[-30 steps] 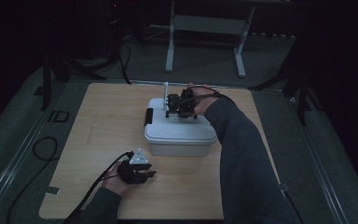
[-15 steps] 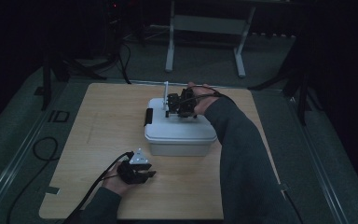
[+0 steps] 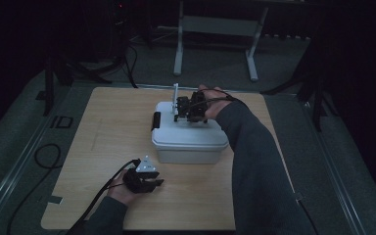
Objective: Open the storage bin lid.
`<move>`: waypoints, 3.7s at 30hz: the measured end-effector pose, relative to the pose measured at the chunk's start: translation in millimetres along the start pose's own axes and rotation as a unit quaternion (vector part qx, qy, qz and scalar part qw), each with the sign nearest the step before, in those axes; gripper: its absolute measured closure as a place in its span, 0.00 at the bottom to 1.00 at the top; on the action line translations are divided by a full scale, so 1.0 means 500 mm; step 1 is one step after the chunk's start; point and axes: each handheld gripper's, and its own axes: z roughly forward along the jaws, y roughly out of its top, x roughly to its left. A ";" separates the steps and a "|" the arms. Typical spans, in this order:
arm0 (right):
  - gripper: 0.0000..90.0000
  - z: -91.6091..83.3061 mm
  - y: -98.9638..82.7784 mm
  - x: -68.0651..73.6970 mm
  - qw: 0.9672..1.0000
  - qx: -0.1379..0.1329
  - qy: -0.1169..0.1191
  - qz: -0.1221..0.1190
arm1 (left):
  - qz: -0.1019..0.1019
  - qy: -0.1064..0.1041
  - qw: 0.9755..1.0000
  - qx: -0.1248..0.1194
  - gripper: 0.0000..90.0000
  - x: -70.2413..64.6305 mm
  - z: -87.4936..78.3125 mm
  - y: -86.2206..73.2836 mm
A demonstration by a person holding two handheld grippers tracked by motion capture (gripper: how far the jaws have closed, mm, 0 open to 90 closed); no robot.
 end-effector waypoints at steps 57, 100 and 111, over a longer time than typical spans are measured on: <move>0.94 -0.059 -0.048 -0.011 1.000 0.001 -0.011 0.029 | 0.000 0.001 1.000 -0.001 0.70 -0.001 0.001 0.001; 0.93 -0.081 -0.152 -0.012 0.995 0.012 -0.016 0.095 | 0.000 -0.002 1.000 0.001 0.70 0.000 0.003 0.002; 0.93 -0.081 -0.187 -0.014 0.993 0.018 -0.019 0.115 | 0.000 -0.002 1.000 0.000 0.70 -0.001 0.003 0.003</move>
